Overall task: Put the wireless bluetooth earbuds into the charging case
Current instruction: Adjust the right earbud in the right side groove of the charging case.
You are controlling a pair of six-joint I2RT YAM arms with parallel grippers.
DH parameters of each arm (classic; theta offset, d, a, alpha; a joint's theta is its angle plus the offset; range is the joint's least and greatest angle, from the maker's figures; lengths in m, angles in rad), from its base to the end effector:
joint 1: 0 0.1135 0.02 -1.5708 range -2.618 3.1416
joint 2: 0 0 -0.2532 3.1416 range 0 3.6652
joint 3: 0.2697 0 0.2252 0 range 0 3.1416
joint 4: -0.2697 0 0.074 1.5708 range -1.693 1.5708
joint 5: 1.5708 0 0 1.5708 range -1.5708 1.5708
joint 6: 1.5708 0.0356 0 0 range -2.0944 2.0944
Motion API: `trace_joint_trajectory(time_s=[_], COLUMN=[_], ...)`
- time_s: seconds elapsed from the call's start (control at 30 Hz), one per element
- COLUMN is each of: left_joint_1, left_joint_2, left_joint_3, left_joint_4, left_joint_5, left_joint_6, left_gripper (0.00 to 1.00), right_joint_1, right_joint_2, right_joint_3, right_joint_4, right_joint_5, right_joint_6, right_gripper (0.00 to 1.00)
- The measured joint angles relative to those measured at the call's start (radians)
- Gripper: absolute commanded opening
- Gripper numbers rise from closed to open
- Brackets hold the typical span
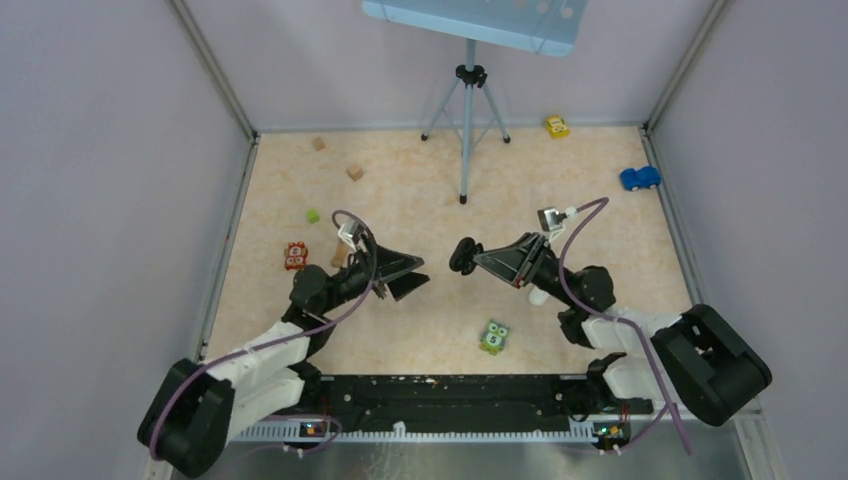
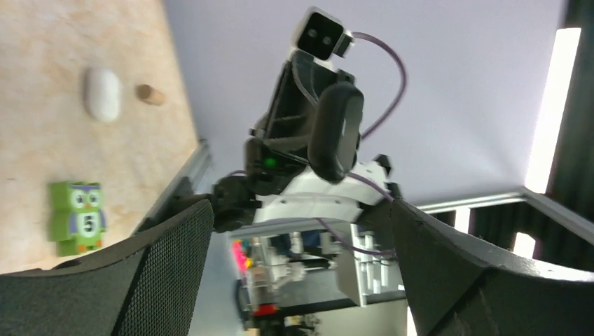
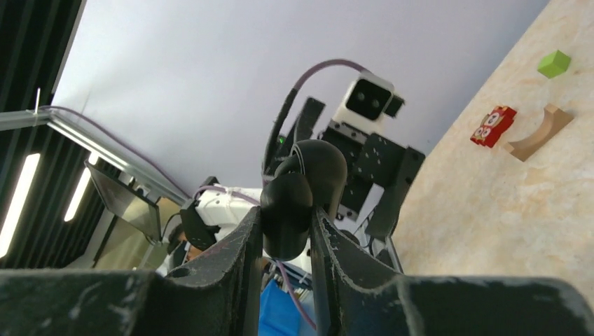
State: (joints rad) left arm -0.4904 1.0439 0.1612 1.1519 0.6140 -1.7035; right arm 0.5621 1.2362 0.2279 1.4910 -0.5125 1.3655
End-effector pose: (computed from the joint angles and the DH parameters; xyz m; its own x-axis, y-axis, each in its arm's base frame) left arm 0.1458 -0.1011 0.2302 -0.8982 -0.4388 -0.0243 0.1168 -0.1850 -0.9758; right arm 0.1569 0.1194 0.2498 -0.7345 0.5458 -0.4034 -0.5541 -0.1391 0.8207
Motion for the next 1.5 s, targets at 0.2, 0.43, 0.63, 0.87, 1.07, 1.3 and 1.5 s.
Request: trace_joint_trajectory(time_s=[0.2, 0.43, 0.63, 0.87, 1.07, 1.3, 1.5], left_joint_1=[0.002, -0.003, -0.222, -0.488, -0.673, -0.742, -0.741], left_joint_2=[-0.172, -0.207, -0.120, -0.035, 0.079, 0.188, 0.175], left_joint_3=[0.393, 0.631, 0.678, 0.841, 0.966, 1.005, 1.004], left_joint_4=[-0.877, -1.258, -1.419, -1.506, -1.555, -1.626, -1.619], left_joint_5=[-0.103, -0.179, -0.332, -0.576, -0.800, -0.950, -0.989], left_joint_6=[0.583, 0.962, 1.076, 1.168, 1.236, 1.261, 1.267], left_gripper=[0.99, 0.80, 0.68, 0.55, 0.52, 0.39, 0.35], right_joint_1=[-0.002, -0.002, -0.002, -0.002, -0.002, -0.002, -0.002], right_joint_2=[-0.110, -0.436, -0.502, -0.473, -0.456, -0.455, -0.455], right_joint_3=[-0.049, -0.048, 0.010, 0.040, 0.042, 0.044, 0.064], right_joint_4=[-0.087, -0.547, -0.850, -0.964, -0.984, -0.984, -0.990], right_joint_5=[0.002, 0.071, 0.093, 0.092, 0.092, 0.092, 0.088], right_joint_6=[-0.040, -0.201, -0.293, -0.319, -0.314, -0.307, -0.307], right_gripper=[0.00, 0.00, 0.00, 0.00, 0.00, 0.00, 0.00])
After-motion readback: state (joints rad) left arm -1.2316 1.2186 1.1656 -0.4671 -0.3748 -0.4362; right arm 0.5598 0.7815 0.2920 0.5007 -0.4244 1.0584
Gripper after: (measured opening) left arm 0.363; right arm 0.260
